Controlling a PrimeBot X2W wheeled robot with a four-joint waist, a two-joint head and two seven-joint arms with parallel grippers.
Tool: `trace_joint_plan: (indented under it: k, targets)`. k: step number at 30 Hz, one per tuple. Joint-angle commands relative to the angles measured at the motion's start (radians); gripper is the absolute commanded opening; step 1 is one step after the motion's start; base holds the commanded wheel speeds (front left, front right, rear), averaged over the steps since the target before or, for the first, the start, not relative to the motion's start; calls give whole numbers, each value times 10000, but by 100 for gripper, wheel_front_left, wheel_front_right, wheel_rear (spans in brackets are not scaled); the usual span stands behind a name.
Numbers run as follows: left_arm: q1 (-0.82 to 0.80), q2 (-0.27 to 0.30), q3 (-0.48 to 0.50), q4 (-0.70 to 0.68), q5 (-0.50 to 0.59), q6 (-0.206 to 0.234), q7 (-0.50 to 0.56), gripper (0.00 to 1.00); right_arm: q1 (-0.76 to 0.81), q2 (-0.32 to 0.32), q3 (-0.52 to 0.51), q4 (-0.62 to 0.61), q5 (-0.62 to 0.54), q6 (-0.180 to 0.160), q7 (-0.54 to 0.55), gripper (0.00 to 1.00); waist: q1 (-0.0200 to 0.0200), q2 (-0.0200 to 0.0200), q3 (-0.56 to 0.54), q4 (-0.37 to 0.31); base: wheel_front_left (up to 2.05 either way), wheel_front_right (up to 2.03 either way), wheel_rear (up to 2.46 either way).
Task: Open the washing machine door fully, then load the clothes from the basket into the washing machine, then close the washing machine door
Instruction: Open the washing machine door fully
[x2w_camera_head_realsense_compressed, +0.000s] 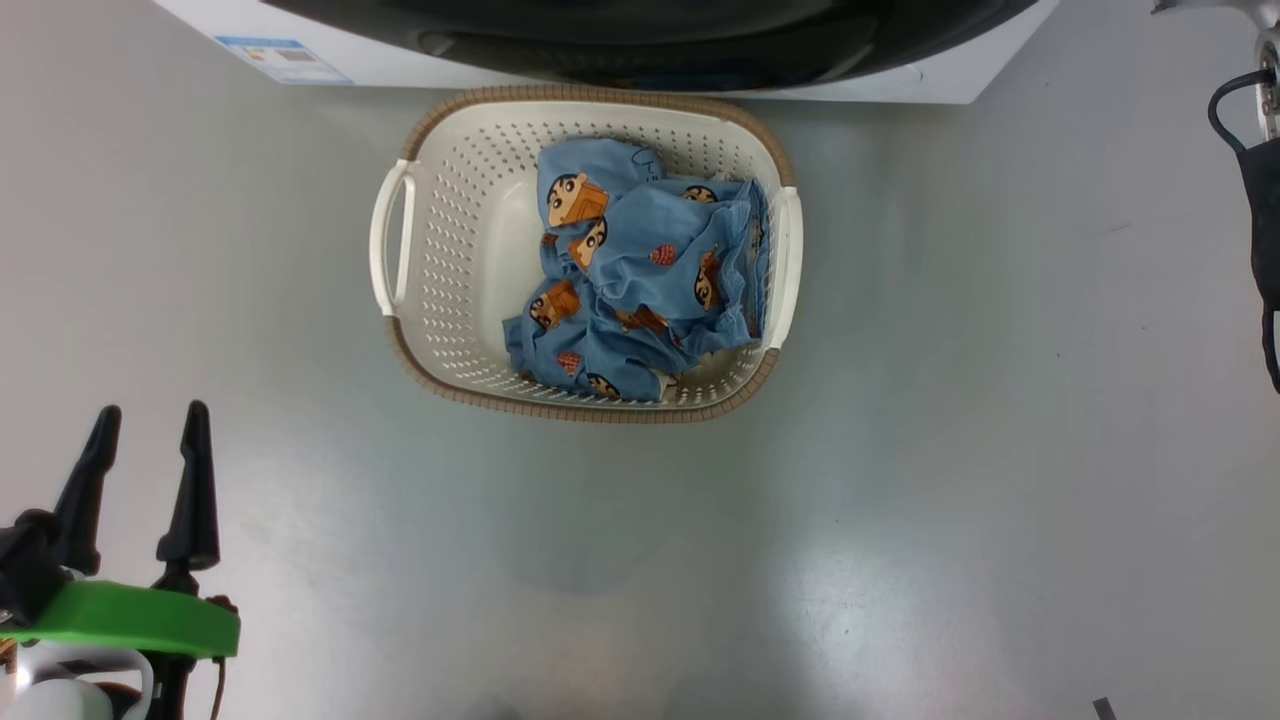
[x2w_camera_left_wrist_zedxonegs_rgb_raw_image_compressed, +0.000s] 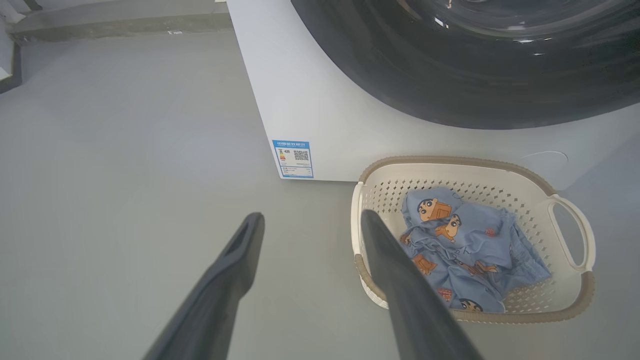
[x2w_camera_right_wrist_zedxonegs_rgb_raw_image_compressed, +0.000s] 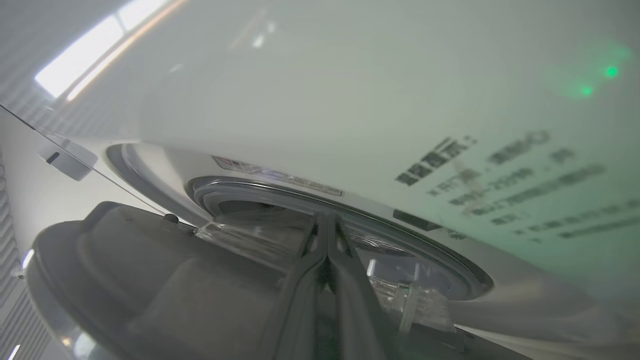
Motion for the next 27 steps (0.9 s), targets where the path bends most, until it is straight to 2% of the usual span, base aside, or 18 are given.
trace_joint_plan:
  k: [1,17,27]
  targets:
    - [136,344,430,-82,103,-14,-63,100,158,388,292,-355,152,19,210,0,0,0,-71,-26,0,0,0]
    - [125,89,632,-47,236,-14,-63,100,985,513,601,-596,344,19,935,0,0,0,-721,-245,0,0,0]
    - [256,-325,792,-20,243,-14,-63,100,2190,653,929,-611,528,19,1458,0,0,0,-1691,-336,0,0,0]
